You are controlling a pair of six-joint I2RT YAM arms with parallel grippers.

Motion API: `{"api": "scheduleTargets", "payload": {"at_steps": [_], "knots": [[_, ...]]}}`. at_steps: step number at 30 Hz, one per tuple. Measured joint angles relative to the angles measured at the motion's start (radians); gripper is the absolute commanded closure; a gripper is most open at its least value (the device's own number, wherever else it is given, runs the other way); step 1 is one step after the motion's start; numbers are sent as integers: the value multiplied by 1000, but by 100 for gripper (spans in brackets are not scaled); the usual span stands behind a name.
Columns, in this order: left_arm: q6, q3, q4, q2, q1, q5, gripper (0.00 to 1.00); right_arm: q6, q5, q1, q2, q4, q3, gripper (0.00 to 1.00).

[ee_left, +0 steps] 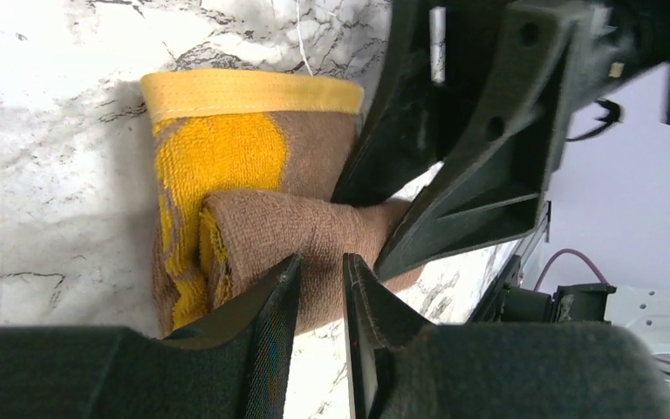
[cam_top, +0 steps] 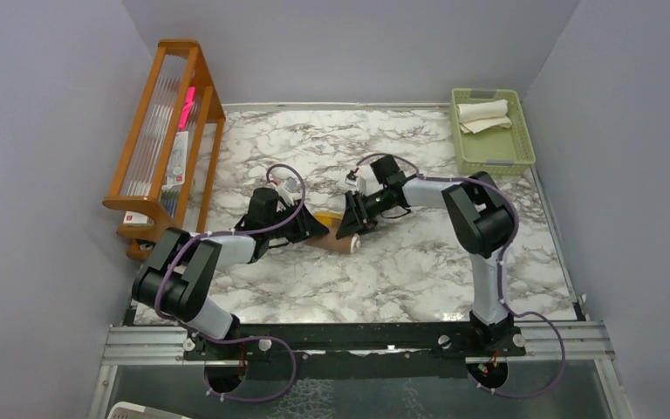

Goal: Roll the towels
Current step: Roll the towel at the center of the board.

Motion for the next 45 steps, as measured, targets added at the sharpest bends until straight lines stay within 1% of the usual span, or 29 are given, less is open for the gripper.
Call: {"api": "scheduleTargets", "payload": {"at_steps": [3, 5, 7, 9, 11, 13, 15, 17, 20, 23, 25, 29, 33, 40, 45], "knots": [[1, 3, 16, 12, 0, -4, 72, -70, 191, 1, -112, 19, -41, 51], [2, 10, 23, 23, 0, -6, 72, -129, 326, 8, -205, 64, -90, 50], [4, 16, 27, 34, 0, -8, 72, -195, 452, 17, -324, 160, -183, 49], [4, 18, 30, 42, 0, -9, 72, -261, 535, 24, -447, 275, -295, 48], [4, 19, 35, 50, 0, -9, 73, -335, 567, 32, -546, 395, -393, 46], [4, 20, 37, 53, 0, -9, 73, -419, 568, 44, -618, 510, -480, 46], [4, 25, 37, 58, 0, -9, 73, -516, 558, 60, -660, 582, -541, 46], [5, 34, 37, 67, 0, -9, 73, -629, 557, 95, -687, 618, -587, 46], [7, 41, 35, 73, 0, -10, 73, -802, 596, 201, -698, 634, -629, 46], [10, 48, 27, 75, 0, -16, 73, -939, 652, 301, -676, 632, -633, 46], [12, 53, 24, 77, 0, -20, 73, -1013, 698, 339, -655, 632, -633, 46], [18, 60, 13, 78, 0, -23, 73, -1118, 803, 369, -586, 631, -629, 46], [27, 69, 3, 80, -3, -27, 73, -1188, 887, 380, -520, 632, -617, 46], [53, 108, -47, 96, -5, -39, 73, -1243, 954, 385, -471, 672, -595, 48], [72, 137, -82, 110, -5, -46, 74, -1261, 988, 385, -433, 698, -576, 61]]}}
